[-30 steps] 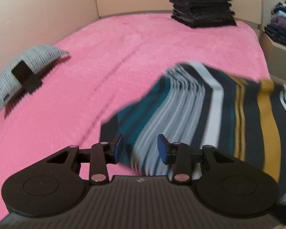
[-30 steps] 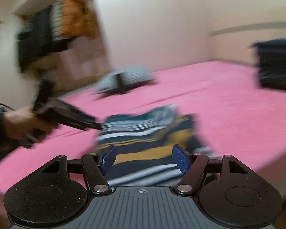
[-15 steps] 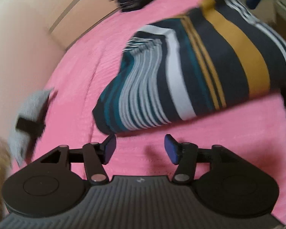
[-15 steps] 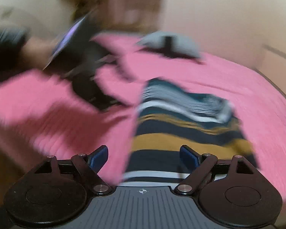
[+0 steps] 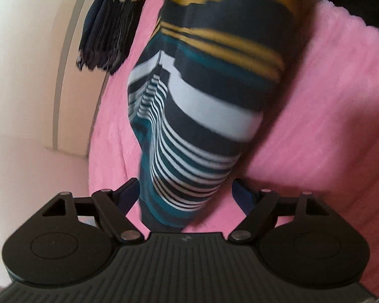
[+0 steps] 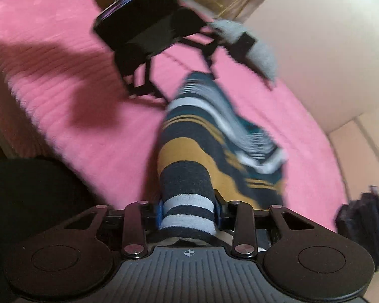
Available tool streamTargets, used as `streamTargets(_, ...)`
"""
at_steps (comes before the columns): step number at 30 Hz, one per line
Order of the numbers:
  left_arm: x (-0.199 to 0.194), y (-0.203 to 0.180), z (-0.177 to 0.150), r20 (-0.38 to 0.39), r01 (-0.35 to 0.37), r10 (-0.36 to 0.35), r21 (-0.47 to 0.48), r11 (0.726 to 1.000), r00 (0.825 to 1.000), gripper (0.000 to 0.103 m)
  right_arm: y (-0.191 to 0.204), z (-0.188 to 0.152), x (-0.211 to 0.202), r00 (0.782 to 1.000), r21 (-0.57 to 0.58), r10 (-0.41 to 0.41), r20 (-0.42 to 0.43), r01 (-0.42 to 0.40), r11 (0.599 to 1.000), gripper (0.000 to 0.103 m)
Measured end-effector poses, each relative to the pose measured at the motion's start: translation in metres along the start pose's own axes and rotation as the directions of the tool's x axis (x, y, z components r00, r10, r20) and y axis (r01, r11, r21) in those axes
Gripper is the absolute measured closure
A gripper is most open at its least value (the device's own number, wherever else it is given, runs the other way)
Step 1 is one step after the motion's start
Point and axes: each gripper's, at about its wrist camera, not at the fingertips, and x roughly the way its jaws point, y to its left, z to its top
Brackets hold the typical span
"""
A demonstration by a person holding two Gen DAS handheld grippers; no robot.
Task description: Fold clothes
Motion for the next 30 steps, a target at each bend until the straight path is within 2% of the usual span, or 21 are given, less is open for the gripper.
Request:
streamTargets(2,0.004,-0.003,0.010,0.020,-0.013,0.012,0.032,0.999,1.000,0.026,-0.013,-0.015,-0.011,1.000,0.012,-0.020,-0.019,0.021,1.000,0.068)
streamTargets(4,0.009,-0.006,0.021,0.026,-0.015,0.014,0.041,0.999,1.000,0.032,-0.017,-0.035,-0.014,0.998,0.013,-0.038,-0.043,0.038,0.999,0.068)
streamTargets(6,0.016,-0.009,0.033,0.002,0.018,-0.018,0.035,0.999,1.000,0.052,-0.011,-0.051,-0.009,0.997,-0.004,-0.053,-0.064,0.053,0.999,0.062)
streamTargets(7,0.020,-0.011,0.038,-0.018,0.037,-0.037,0.029,0.999,0.999,0.063,-0.003,-0.055,-0.005,0.995,-0.025,-0.073,-0.068,0.072,0.997,0.050)
streamTargets(8,0.022,-0.012,0.042,-0.037,0.048,-0.048,0.020,0.999,0.998,0.069,0.009,-0.057,-0.001,0.991,-0.049,-0.109,-0.080,0.105,0.993,0.040)
streamTargets(9,0.023,-0.012,0.044,-0.056,0.052,-0.052,0.009,0.999,0.997,0.072,0.017,-0.056,0.002,0.987,-0.060,-0.140,-0.085,0.135,0.989,0.040)
streamTargets(12,0.023,0.012,0.047,-0.078,0.091,-0.104,-0.157,0.983,0.991,0.078,0.045,-0.056,0.005,0.983,-0.100,-0.180,-0.035,0.176,0.979,0.039)
streamTargets(14,0.021,0.034,0.047,-0.069,0.124,-0.147,-0.270,0.955,0.987,0.079,0.058,-0.057,0.017,0.973,-0.164,-0.230,-0.019,0.224,0.961,0.028)
streamTargets(16,0.019,0.048,0.048,-0.062,0.149,-0.177,-0.316,0.937,0.982,0.079,0.061,-0.065,0.033,0.960,-0.224,-0.278,-0.033,0.264,0.938,0.028)
streamTargets(17,0.017,0.052,0.050,-0.061,0.162,-0.191,-0.326,0.932,0.980,0.079,0.055,-0.071,0.039,0.955,-0.226,-0.293,-0.052,0.274,0.935,0.042)
streamTargets(18,0.014,0.054,0.051,-0.060,0.175,-0.206,-0.334,0.926,0.977,0.079,0.044,-0.075,0.036,0.963,-0.191,-0.261,-0.061,0.245,0.950,0.051)
streamTargets(20,0.006,0.057,0.051,-0.051,0.207,-0.243,-0.376,0.903,0.969,0.079,0.019,-0.080,0.023,0.978,-0.120,-0.200,-0.056,0.192,0.974,0.063)
streamTargets(22,0.000,0.062,0.050,-0.037,0.214,-0.254,-0.428,0.878,0.967,0.079,-0.010,-0.076,0.000,0.988,-0.077,-0.151,-0.009,0.150,0.986,0.066)
streamTargets(24,-0.006,0.068,0.049,-0.021,0.215,-0.255,-0.478,0.852,0.967,0.080,-0.038,-0.067,-0.012,0.991,-0.082,-0.129,0.036,0.131,0.988,0.067)
streamTargets(27,-0.004,0.095,0.040,-0.017,0.183,-0.233,-0.564,0.805,0.972,0.081,-0.084,-0.044,-0.006,0.989,-0.140,-0.114,0.098,0.128,0.982,0.068)
streamTargets(30,0.000,0.141,0.026,-0.057,0.106,-0.182,-0.633,0.767,0.982,0.081,-0.138,-0.008,0.012,0.975,-0.150,-0.135,0.174,0.162,0.975,0.068)
